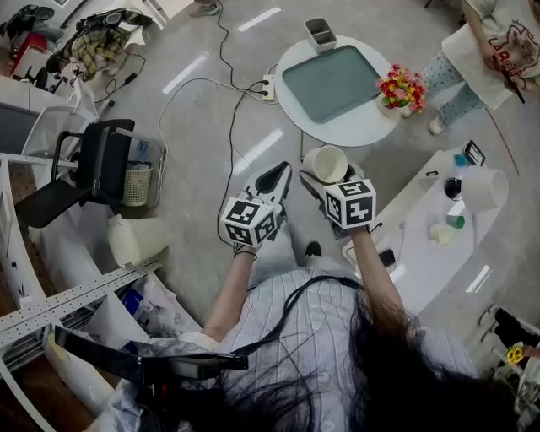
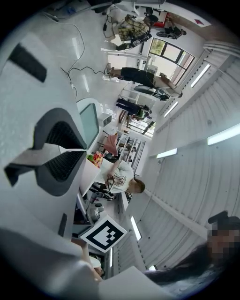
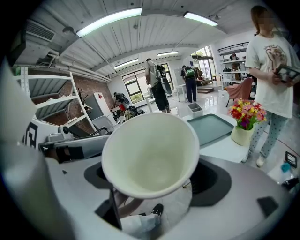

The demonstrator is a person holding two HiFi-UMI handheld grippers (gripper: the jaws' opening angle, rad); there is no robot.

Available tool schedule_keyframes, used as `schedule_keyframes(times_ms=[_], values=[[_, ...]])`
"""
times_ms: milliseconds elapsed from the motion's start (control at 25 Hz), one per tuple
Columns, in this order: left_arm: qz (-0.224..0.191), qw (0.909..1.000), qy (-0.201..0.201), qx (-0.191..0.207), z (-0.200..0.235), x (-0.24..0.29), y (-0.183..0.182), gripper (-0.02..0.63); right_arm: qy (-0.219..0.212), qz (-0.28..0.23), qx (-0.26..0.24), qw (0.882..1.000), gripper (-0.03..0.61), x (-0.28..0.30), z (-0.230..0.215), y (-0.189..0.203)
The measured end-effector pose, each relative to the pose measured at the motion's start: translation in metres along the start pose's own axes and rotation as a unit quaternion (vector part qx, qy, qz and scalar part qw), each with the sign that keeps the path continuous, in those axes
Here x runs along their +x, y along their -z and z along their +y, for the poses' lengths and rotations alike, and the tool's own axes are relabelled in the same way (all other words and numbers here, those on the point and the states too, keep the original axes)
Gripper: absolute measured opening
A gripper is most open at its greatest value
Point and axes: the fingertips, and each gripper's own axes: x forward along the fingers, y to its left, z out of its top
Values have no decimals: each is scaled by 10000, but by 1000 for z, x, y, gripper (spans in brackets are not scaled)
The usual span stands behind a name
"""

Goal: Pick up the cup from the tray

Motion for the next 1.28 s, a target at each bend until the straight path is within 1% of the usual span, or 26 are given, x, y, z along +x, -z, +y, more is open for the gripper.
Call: schedule_keyframes(times_ms=[120, 600, 960, 1280], values=[[-74, 9999, -64, -57, -19, -7, 6, 14, -24, -2, -2, 10000, 422, -21, -1, 16], [-67, 9997, 14, 235, -104, -31, 38, 14, -199, 66, 59, 9998, 422, -97, 1, 90], [-105, 9993, -38, 348, -132, -55, 59, 14, -325, -7, -17, 9995, 422, -133, 16, 123], [-104, 9992, -118, 372, -143, -70, 70, 14, -388, 63, -80, 9992, 423, -150, 24, 144]])
